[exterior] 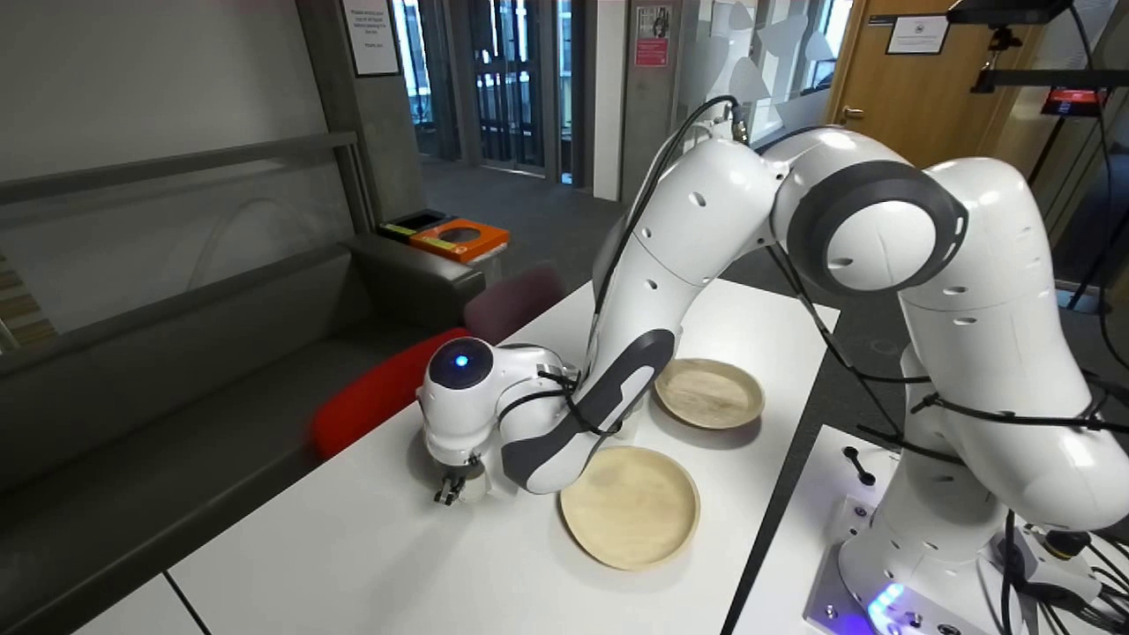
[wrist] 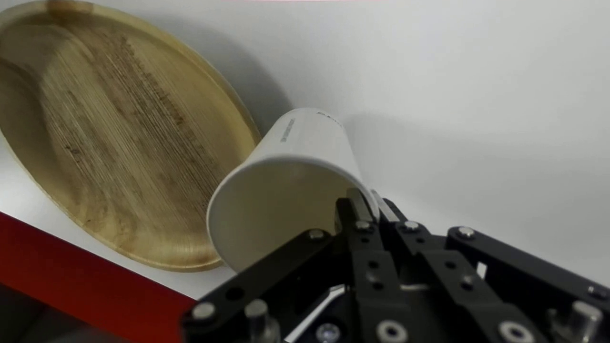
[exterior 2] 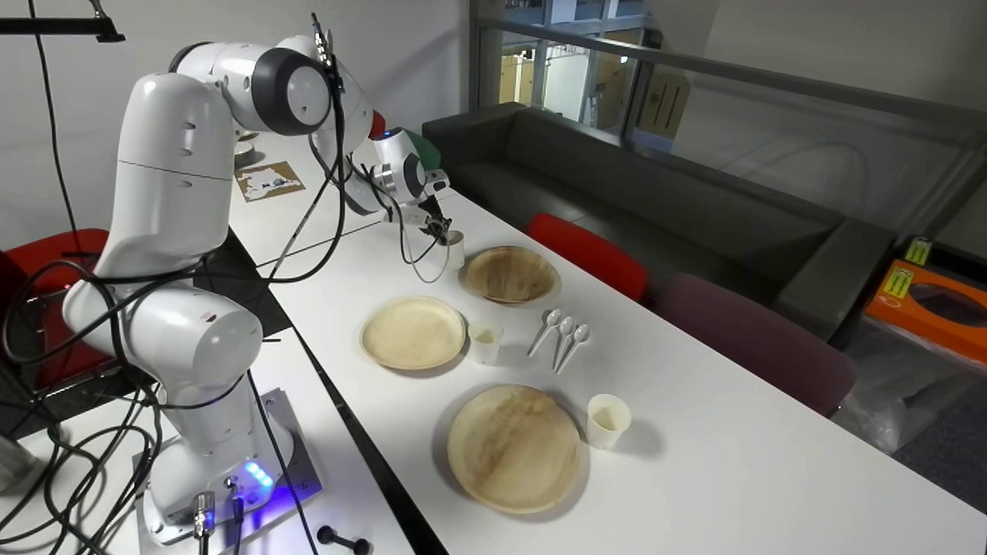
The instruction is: Shift the cup to the left, then move it closer to the plate
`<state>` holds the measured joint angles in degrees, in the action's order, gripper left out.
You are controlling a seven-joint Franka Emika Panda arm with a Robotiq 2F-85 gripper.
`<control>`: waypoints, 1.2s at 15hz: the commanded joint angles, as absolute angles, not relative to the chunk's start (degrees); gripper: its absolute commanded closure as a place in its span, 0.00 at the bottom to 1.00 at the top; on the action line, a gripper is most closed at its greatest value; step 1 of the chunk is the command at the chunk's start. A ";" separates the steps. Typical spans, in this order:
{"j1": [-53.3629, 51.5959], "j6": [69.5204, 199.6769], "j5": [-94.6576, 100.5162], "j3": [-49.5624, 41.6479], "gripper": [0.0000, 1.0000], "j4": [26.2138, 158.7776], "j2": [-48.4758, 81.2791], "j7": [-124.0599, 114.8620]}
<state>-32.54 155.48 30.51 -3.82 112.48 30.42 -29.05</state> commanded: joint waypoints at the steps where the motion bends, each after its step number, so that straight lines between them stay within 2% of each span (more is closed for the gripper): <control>1: -34.49 155.78 31.14 -5.15 0.99 110.11 32.45 -30.25; 15: -36.54 155.95 30.23 -5.87 0.99 107.24 35.10 -29.31; 16: -36.56 155.85 30.21 -5.92 0.90 107.08 35.21 -29.32; 17: -36.59 155.83 30.22 -6.02 0.70 106.93 35.33 -29.38; 18: -36.61 155.81 30.21 -6.11 0.64 106.87 35.39 -29.45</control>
